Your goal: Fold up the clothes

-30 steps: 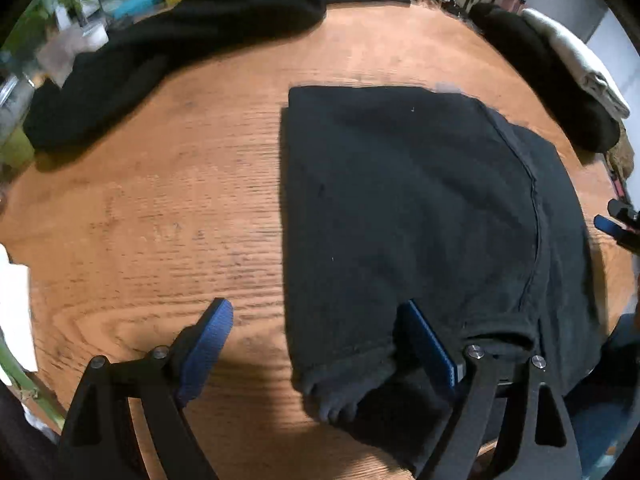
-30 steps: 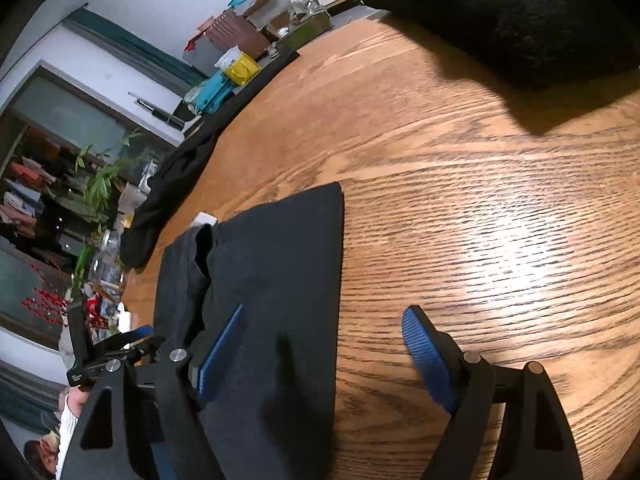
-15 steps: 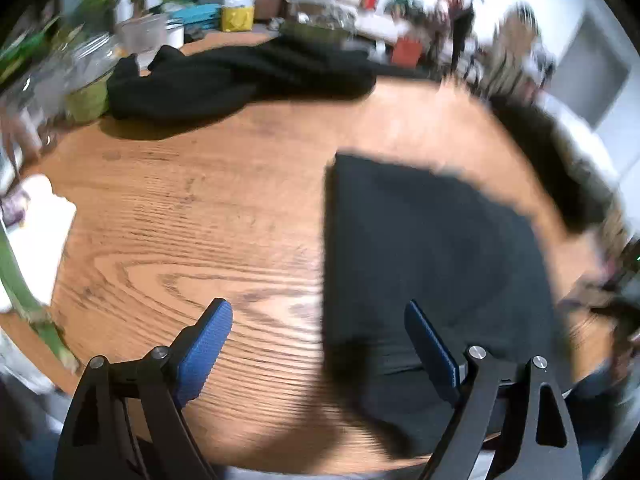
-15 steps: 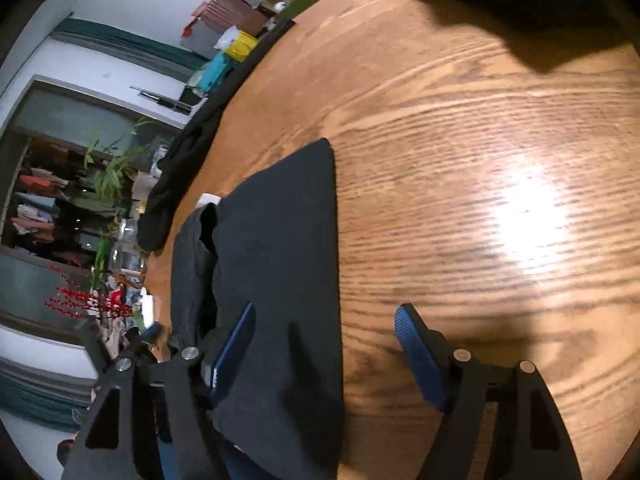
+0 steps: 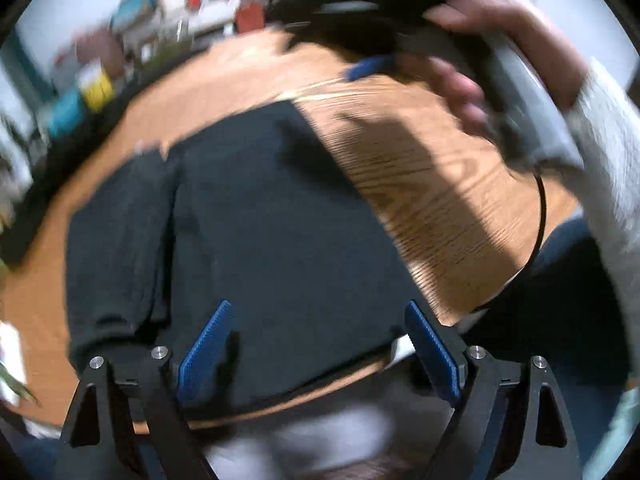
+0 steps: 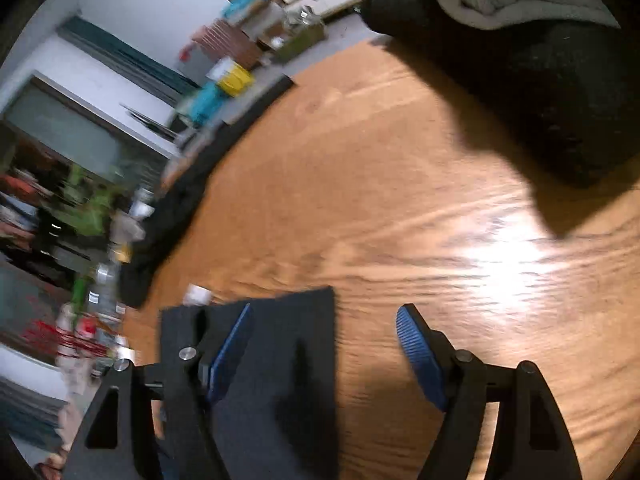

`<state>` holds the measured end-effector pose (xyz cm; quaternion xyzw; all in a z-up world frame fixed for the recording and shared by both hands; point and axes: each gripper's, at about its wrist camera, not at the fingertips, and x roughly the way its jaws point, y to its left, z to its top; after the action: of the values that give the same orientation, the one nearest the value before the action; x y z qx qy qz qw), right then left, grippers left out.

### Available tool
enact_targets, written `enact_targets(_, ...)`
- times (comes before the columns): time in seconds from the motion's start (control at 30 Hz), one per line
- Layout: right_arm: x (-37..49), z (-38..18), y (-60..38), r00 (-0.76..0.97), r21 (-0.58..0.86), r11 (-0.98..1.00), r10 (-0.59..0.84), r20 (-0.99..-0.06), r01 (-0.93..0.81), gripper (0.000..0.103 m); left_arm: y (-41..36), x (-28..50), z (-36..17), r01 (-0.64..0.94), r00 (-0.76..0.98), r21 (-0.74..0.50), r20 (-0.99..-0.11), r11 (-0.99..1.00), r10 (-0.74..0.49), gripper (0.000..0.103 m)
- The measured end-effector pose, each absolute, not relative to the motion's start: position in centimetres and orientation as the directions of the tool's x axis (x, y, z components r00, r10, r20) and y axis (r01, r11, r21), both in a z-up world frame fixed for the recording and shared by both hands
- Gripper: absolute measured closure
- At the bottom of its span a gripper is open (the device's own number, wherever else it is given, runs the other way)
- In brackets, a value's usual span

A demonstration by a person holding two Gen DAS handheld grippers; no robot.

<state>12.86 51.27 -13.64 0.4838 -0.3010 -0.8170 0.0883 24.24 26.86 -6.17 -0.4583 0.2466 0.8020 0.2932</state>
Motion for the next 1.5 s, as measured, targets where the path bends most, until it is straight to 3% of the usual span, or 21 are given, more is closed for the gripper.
enact_targets(0.13,13.4,-13.6,51.0,-0.485,0.564,-0.825,-0.476,-0.733,-0.043,0.024,29.5,26.3,-7.4,-0.681,-0.584,0.370,-0.795,-0.631,0.163,0.015)
enact_targets(0.2,14.0,-13.0,51.4,-0.490,0.564,-0.826,-0.490,-0.722,-0.006,0.024,29.7,26.7,-8.0,-0.649,-0.647,0.430,-0.746,-0.628,0.158,0.015)
enact_targets(0.5,15.7,-12.1,54.1,-0.498,0.605,-0.795,-0.542,-0.677,0.044,0.022,27.4,26.0,-8.7,-0.560,-0.730,0.443,-0.663,-0.700,0.164,0.014)
enact_targets(0.67,16.1,-12.3,54.6,-0.486,0.615,-0.787,-0.555,-0.675,0.045,0.021,26.1,24.8,-8.2,-0.608,-0.647,0.299,-0.724,-0.736,0.241,0.015)
enact_targets(0.73,16.2,-12.3,54.7,-0.486,0.614,-0.787,-0.557,-0.674,0.050,0.021,26.2,25.8,-7.4,-0.609,-0.662,0.297,-0.701,-0.735,0.266,0.015)
enact_targets(1.0,17.1,-12.5,55.4,-0.491,0.607,-0.794,-0.542,-0.681,0.035,0.020,27.2,26.8,-9.9,-0.650,-0.613,0.319,-0.756,-0.690,0.229,0.016)
enact_targets(1.13,17.1,-12.4,55.5,-0.498,0.602,-0.798,-0.532,-0.685,0.024,0.020,26.5,26.8,-7.7,-0.692,-0.577,0.234,-0.748,-0.683,0.328,0.016)
enact_targets(1.23,17.1,-12.5,55.4,-0.499,0.598,-0.801,-0.525,-0.690,0.017,0.020,26.3,25.6,-7.1,-0.613,-0.663,0.311,-0.703,-0.727,0.258,0.016)
enact_targets(1.37,17.0,-12.7,55.1,-0.496,0.588,-0.809,-0.515,-0.699,0.012,0.020,26.8,23.2,-9.9,-0.594,-0.613,0.337,-0.778,-0.731,0.140,0.015)
enact_targets(1.5,16.6,-13.4,55.0,-0.475,0.587,-0.810,-0.518,-0.711,0.006,0.020,27.0,23.8,-9.4,-0.621,-0.619,0.374,-0.773,-0.689,0.138,0.015)
